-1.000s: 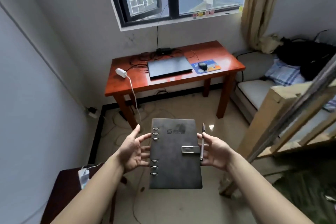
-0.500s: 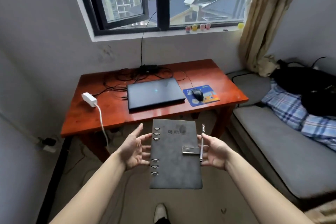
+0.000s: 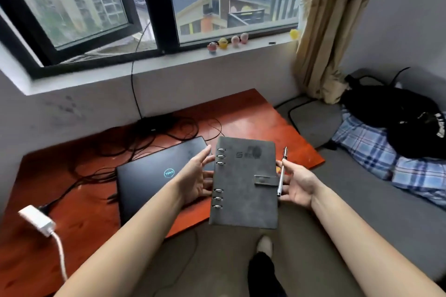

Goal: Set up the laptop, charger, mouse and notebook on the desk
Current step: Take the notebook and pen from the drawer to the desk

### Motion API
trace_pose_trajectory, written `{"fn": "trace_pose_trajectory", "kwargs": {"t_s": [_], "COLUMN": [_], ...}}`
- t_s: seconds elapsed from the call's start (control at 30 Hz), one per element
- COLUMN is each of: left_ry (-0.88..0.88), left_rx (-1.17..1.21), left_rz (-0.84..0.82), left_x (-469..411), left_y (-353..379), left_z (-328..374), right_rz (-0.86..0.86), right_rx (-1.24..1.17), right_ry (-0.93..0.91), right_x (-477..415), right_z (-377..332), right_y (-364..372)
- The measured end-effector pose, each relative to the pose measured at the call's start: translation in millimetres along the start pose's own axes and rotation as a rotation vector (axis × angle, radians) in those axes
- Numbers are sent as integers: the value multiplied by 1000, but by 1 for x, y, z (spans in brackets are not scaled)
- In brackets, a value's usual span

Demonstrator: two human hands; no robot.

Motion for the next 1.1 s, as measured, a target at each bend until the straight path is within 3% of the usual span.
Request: {"fn": "trace_pose_trajectory", "kwargs": {"t_s": [0.13,0.33,0.6,0.83,1.1], "left_ry": [63,-14,-136,-280,-369], "left_rx": [31,114,276,386,309], "left_rz": [62,171,339,436,498], "left_x": [-73,-208,-339,-406,-426], "left_y": [18,56,105,106,97], "left_z": [41,126,176,166,152], "right_rz": [-24,-50,6,40,65], "right_rx": [-36,30,315,445,509], "right_ry": [-26,50,108,164,156], "right_x": [-77,-217,-368,-451,-475], "right_z": [-59,-168,-273,-279,-253], "right_y": [6,9,18,33,44]}}
Point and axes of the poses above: each hand's wrist, its own x-axis away from the middle knuckle, its own y-axis out of the palm, z = x × y, the point moved 4 cm from there along -x, towards the middle knuckle, and after that the axes turned 10 degrees about z, right-handed, at the moved point
